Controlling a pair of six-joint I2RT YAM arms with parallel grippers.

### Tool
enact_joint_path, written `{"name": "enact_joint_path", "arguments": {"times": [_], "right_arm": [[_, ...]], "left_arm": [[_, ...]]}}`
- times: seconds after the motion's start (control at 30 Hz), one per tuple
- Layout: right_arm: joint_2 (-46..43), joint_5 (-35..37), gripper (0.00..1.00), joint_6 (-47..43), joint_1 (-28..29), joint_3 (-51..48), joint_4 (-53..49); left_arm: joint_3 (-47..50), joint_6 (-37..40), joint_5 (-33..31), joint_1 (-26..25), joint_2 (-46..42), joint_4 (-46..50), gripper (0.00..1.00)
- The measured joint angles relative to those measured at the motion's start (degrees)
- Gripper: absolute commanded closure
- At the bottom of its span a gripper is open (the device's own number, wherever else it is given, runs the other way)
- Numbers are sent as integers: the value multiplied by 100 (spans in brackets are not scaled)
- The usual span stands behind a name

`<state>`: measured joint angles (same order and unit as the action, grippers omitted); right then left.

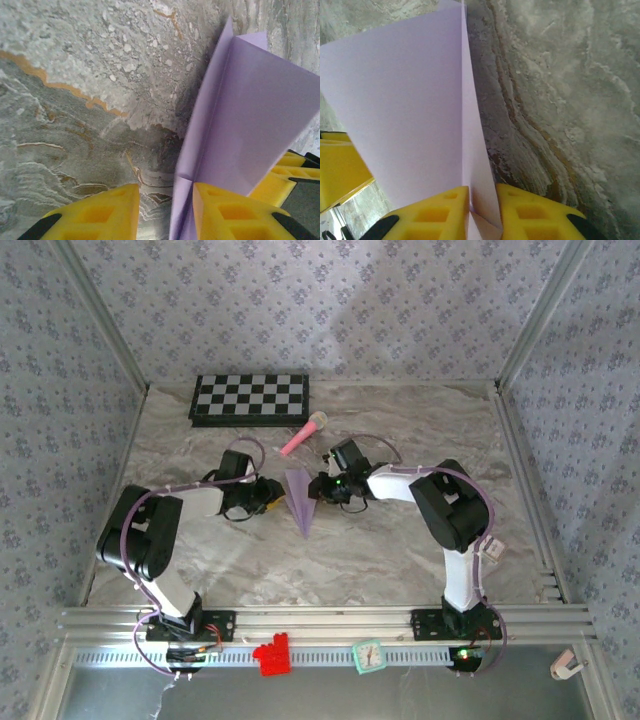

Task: Fold a paper plane with a square sheet of paper (pick it up from the middle)
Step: Move a paper plane to the center of the table.

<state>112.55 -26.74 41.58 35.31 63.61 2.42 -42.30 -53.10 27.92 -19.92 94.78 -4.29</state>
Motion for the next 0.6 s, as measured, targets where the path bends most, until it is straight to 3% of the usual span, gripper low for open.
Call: {"name": "enact_joint_path", "arguments": {"times": [0.33, 0.6], "right_arm": [[-31, 15, 79, 0, -9, -7, -4], [-31, 15, 81, 2, -24, -7, -4]], "left_arm": [[-203, 9, 374, -92, 361, -144, 63], [-437, 94, 553, -164, 566, -186, 70]]}}
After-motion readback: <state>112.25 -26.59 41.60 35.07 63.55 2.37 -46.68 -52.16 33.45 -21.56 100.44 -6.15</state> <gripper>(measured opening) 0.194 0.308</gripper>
